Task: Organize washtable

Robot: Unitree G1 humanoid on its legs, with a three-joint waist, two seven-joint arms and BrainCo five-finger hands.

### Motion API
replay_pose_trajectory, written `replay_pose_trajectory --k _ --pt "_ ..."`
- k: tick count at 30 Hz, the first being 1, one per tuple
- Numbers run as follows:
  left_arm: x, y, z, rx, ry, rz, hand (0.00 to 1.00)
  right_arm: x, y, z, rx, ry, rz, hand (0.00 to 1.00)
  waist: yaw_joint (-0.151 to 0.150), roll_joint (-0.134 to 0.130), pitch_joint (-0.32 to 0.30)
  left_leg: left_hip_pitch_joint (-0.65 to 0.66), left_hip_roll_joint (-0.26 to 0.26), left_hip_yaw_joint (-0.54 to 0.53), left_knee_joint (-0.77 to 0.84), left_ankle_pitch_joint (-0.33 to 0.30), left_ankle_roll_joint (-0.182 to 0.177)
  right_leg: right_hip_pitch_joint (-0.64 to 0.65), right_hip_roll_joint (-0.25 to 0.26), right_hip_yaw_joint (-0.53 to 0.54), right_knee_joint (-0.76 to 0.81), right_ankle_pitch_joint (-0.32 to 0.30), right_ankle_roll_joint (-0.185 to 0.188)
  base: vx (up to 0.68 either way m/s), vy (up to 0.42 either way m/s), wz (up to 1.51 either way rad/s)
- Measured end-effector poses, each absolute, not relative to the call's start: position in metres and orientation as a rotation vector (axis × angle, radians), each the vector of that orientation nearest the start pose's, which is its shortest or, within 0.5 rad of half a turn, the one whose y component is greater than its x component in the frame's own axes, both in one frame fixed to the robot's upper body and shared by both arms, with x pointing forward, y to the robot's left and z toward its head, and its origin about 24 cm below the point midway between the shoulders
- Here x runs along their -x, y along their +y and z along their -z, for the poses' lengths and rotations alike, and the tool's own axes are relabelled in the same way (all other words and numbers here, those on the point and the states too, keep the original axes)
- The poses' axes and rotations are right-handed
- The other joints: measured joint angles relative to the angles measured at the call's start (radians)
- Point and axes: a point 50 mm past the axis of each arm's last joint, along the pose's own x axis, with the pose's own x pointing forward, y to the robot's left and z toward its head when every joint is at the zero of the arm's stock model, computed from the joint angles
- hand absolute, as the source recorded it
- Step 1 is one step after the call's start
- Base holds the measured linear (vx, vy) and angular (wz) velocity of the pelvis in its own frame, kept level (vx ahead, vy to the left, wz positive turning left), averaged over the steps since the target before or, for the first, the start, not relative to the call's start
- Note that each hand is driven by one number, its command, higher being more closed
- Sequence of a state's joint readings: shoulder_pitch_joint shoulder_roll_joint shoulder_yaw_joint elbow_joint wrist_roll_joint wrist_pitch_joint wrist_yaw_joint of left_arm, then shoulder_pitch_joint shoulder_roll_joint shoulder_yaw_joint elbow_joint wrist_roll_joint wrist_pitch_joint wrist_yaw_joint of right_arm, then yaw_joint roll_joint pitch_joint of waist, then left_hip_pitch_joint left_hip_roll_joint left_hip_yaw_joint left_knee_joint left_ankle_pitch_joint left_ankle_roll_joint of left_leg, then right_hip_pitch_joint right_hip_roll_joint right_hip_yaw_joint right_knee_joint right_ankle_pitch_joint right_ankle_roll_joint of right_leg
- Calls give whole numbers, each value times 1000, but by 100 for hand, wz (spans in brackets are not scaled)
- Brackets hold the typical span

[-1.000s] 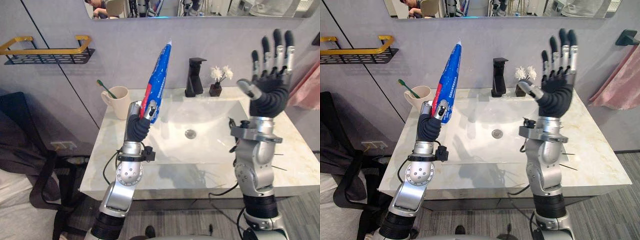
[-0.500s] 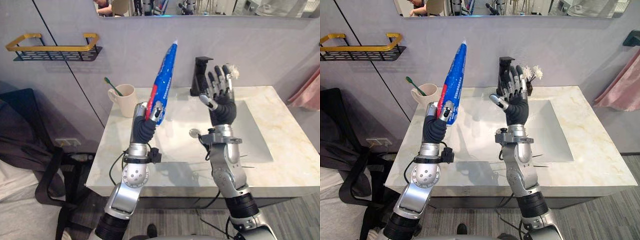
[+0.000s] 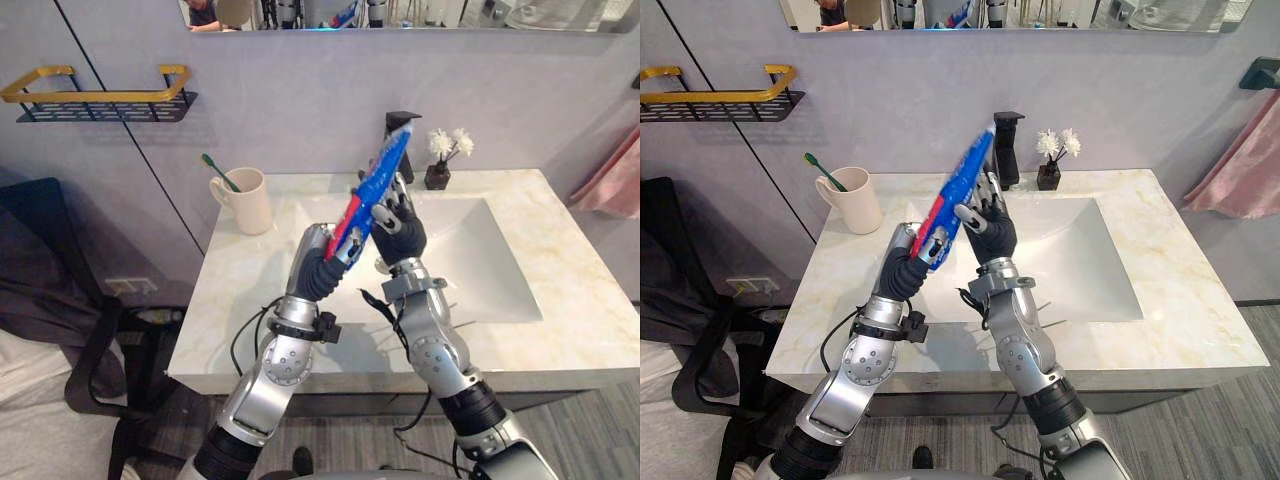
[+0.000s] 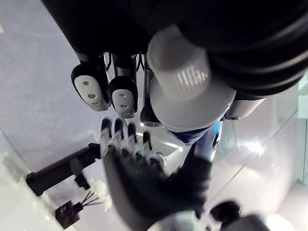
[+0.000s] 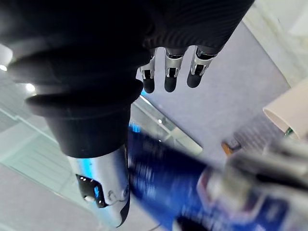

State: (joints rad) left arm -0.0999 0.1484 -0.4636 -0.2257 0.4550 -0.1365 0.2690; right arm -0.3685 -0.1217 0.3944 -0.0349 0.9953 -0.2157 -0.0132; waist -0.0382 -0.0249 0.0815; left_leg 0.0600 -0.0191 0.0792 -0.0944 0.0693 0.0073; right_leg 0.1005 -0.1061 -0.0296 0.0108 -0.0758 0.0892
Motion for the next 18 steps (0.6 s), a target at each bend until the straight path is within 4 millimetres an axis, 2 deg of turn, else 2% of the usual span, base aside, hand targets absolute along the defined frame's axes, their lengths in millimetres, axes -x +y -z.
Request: replay_pose_trajectory --k 2,3,18 --pt "-234 61 -118 -466 -583 226 100 -287 -65 -144 -857 -277 -518 0 0 -2 -1 0 0 0 0 1 1 0 0 0 0 1 1 0 0 0" --pt "-234 62 -118 -477 -585 229 100 -288 -64 -143 -857 -268 -531 100 -1 -2 -2 0 0 1 0 1 1 -1 0 1 0 1 1 0 0 0" --pt "-240 73 -114 -545 -596 233 100 -290 -63 -146 -822 -240 -610 100 0 -2 -2 0 0 1 -1 10 2 -2 1 2 -1 7 0 -4 -1 0"
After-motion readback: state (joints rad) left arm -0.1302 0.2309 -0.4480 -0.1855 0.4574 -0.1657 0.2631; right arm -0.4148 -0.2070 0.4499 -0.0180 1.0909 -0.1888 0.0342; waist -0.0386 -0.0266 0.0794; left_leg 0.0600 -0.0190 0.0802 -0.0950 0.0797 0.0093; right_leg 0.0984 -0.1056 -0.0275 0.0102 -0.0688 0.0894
